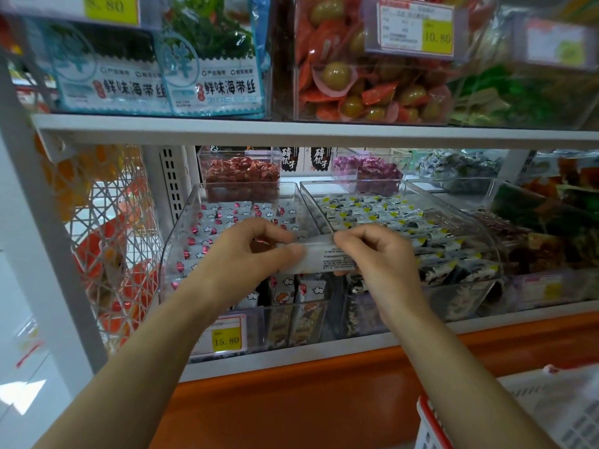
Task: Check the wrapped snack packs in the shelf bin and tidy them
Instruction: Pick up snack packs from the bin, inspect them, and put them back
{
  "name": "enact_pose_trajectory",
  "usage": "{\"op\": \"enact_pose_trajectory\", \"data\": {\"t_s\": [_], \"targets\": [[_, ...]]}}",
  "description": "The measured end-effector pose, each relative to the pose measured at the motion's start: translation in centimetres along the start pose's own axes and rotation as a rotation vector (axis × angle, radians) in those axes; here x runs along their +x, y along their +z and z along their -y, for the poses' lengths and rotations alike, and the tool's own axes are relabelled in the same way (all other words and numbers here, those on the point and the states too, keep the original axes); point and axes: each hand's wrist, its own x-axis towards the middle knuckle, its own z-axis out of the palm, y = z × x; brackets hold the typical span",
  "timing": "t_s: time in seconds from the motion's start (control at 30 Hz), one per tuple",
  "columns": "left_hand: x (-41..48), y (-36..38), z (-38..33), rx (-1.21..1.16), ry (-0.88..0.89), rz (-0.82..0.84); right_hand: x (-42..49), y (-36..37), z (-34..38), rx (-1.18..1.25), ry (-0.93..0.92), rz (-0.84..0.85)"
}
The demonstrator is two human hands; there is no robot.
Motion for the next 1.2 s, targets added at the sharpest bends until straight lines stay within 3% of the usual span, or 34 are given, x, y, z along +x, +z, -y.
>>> {"op": "enact_pose_trajectory", "data": {"t_s": [0.23, 0.5, 0.6, 0.7, 0.97, 1.2], "targets": [[0.3, -0.8, 0.0, -0.014, -0.013, -0.061, -0.2, 0.2, 0.4, 0.002, -0.073, 0.094], [0.2, -2.2, 0.0, 0.082, 0.03, -0.016, -0.1, 0.1, 0.5, 0.032, -0.008, 0.129], [0.1, -2.1, -0.1, -0.006, -0.014, 0.056, -0.2, 0.3, 0.5, 0.041, 0.007, 0.095], [0.0, -2.0, -0.1, 0.066, 0.008, 0.119, -0.1, 0.2, 0.5, 0.13, 0.045, 0.105], [0.1, -2.1, 0.2, 0.137, 0.035, 0.082, 1.0, -1.5, 0.4, 0.383, 0.277, 0.304], [0.6, -1.6, 1.1, 0.086, 0.053, -0.016, 0.7, -0.8, -0.4, 0.421, 0.237, 0.282]]}}
